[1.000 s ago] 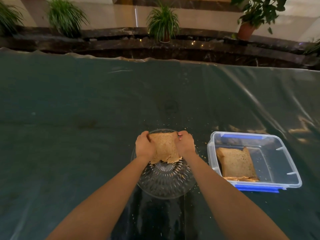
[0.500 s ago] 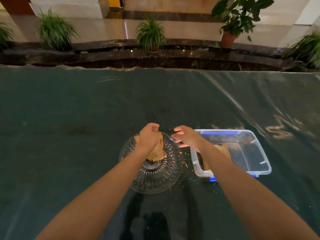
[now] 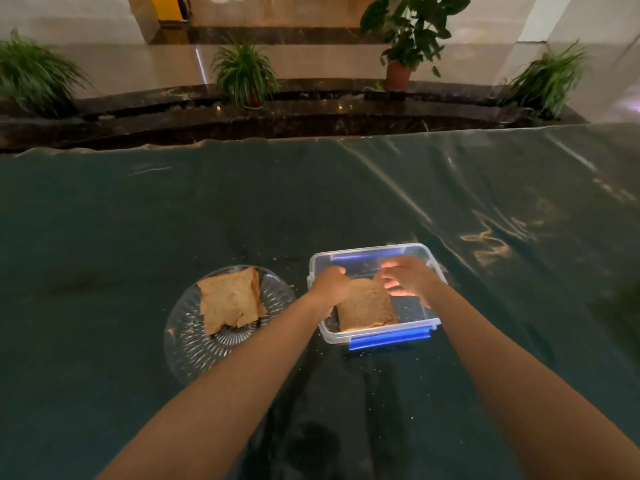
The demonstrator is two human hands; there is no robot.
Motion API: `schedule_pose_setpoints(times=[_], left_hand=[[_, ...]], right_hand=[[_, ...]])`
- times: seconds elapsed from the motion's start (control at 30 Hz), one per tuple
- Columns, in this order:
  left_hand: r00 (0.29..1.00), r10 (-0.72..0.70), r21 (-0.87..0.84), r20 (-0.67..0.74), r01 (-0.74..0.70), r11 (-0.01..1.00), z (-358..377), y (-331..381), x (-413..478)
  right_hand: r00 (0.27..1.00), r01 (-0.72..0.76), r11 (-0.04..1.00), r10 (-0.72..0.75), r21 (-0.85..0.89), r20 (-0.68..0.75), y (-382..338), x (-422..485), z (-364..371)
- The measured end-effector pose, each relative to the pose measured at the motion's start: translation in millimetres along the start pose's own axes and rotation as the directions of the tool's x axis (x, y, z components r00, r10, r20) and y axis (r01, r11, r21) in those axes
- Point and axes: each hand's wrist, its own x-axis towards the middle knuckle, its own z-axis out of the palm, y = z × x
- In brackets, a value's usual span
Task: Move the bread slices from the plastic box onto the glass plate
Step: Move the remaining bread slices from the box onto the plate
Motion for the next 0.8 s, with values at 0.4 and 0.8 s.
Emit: schedule_pose_setpoints(times=[0.4, 0.8], left_hand=[[0.944, -0.319, -0.209, -0.091, 0.295, 0.932, 39.8, -10.2, 25.4], [0.898, -0.44, -0.438, -0.021, 0.388, 0.811, 44.2, -13.6, 25.9]], right_hand=[[0.98, -0.173, 0.981, 0.18, -0.085, 0.084, 42.6, 35.2, 3.1], [0.96, -0.271, 0.952, 0.257, 0.145, 0.107, 44.9, 36.1, 7.8]])
